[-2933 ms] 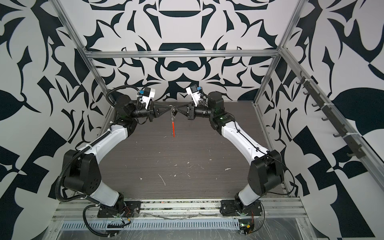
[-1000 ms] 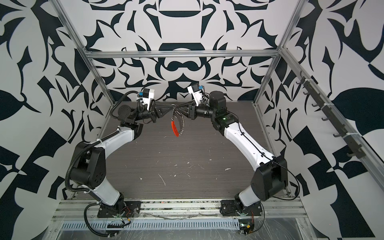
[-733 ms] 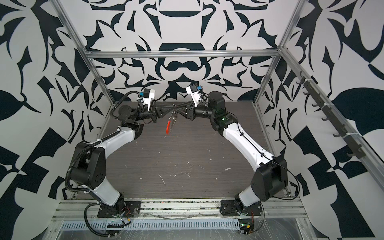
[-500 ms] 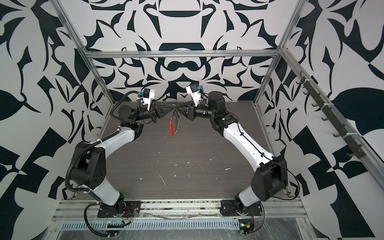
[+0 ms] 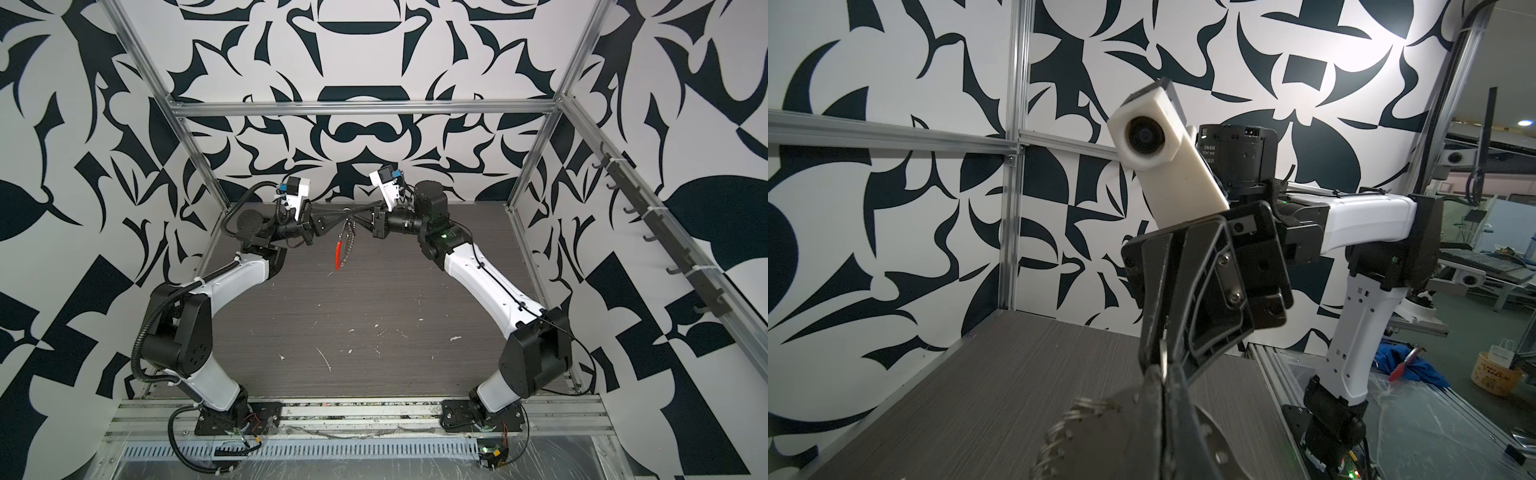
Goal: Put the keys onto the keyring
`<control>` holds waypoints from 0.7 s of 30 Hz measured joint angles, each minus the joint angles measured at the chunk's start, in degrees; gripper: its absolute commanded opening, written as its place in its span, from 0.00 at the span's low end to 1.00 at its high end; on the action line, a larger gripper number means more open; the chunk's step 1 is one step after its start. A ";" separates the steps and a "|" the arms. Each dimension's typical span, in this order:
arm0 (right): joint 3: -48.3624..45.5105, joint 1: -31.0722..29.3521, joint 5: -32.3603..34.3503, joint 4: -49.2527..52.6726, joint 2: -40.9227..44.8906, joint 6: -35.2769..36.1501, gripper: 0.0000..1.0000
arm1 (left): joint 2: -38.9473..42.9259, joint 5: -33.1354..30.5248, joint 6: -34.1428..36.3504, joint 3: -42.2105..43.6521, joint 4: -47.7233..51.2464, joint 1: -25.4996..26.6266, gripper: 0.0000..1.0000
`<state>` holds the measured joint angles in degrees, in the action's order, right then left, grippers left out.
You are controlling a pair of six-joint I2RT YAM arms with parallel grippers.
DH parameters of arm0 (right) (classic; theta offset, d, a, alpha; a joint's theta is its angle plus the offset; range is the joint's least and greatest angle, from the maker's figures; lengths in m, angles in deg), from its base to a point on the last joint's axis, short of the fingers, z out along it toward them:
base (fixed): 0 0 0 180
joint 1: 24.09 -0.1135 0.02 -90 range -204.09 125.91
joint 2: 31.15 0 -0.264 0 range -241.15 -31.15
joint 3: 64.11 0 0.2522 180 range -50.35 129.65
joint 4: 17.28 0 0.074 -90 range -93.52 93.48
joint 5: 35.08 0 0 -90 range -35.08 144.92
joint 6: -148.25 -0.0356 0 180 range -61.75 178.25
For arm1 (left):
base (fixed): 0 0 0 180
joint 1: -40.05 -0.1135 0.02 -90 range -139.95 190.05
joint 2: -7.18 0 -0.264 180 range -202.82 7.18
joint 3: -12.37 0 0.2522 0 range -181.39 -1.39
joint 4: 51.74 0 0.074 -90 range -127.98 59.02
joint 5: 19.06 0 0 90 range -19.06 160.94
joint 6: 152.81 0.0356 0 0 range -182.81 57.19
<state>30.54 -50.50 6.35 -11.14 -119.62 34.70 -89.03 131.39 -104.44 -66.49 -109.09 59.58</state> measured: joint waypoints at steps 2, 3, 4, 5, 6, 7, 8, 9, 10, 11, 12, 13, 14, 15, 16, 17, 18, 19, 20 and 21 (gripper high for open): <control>0.02 0.02 -0.15 -0.11 -0.15 0.39 0.00 | 0.00 -0.09 -0.50 0.00 0.26 -0.02 0.00; 0.02 0.02 -0.15 -0.17 -0.24 0.44 0.00 | -0.02 -0.15 -0.59 0.00 0.28 -0.02 0.00; 0.02 0.02 -0.17 -0.22 -0.26 0.46 0.00 | -0.04 -0.15 -0.66 0.00 0.28 -0.02 0.00; 0.02 0.02 -0.17 -0.22 -0.26 0.55 0.00 | -0.04 -0.17 -0.70 0.00 0.28 -0.02 0.00; 0.02 0.02 -0.17 -0.22 -0.26 0.59 0.00 | -0.04 -0.17 -0.76 0.00 0.28 -0.02 0.00; 0.02 0.02 -0.17 -0.22 -0.26 0.63 0.00 | -0.04 -0.20 -0.79 0.00 0.28 -0.02 0.00; 0.02 0.02 -0.15 -0.22 -0.26 0.74 0.00 | -0.04 -0.20 -0.79 0.00 0.28 -0.02 0.00; 0.02 0.02 -0.15 -0.20 -0.26 0.83 0.00 | -0.04 -0.17 -0.79 0.00 0.31 -0.02 0.00; 0.02 0.02 -0.07 -0.17 -0.26 1.03 0.00 | -0.09 -0.20 -0.79 0.00 0.31 -0.02 0.00; 0.02 0.02 0.09 -0.09 -0.24 1.22 0.00 | -0.15 -0.20 -0.76 0.00 0.37 -0.02 0.00; 0.02 0.02 0.39 0.07 -0.22 1.55 0.00 | -0.22 -0.20 -0.72 0.00 0.42 -0.02 0.00; 0.02 0.00 0.81 0.37 -0.22 1.92 0.00 | -0.31 -0.24 -0.61 0.00 0.66 -0.02 0.00; 0.02 -0.02 1.16 0.63 -0.20 2.43 0.00 | -0.37 -0.24 -0.52 0.00 0.83 -0.02 0.00; 0.00 -0.07 1.62 0.90 -0.17 2.99 0.00 | -0.42 -0.28 -0.37 0.00 1.11 -0.02 0.00; -0.07 -0.09 2.12 1.14 -0.09 3.52 0.00 | -0.48 -0.31 -0.26 0.00 1.44 -0.02 0.00; -0.13 -0.15 2.54 1.42 -0.02 4.00 0.00 | -0.52 -0.31 -0.07 0.00 1.75 -0.02 0.00; -0.24 -0.22 3.04 1.73 0.11 4.42 0.00 | -0.55 -0.28 0.09 0.00 1.99 0.00 0.00; -0.37 -0.26 3.45 1.92 0.26 4.76 0.00 | -0.57 -0.24 0.22 0.00 2.23 0.00 0.00; -0.42 -0.28 3.87 2.21 0.39 5.16 0.00 | -0.57 -0.22 0.37 0.00 2.43 0.00 0.00; -0.46 -0.33 4.26 2.45 0.57 5.57 0.00 | -0.59 -0.20 0.52 0.00 2.54 0.00 0.00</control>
<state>30.08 -50.83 10.61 -8.69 -119.05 40.27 -89.62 131.19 -103.91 -66.49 -106.56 59.58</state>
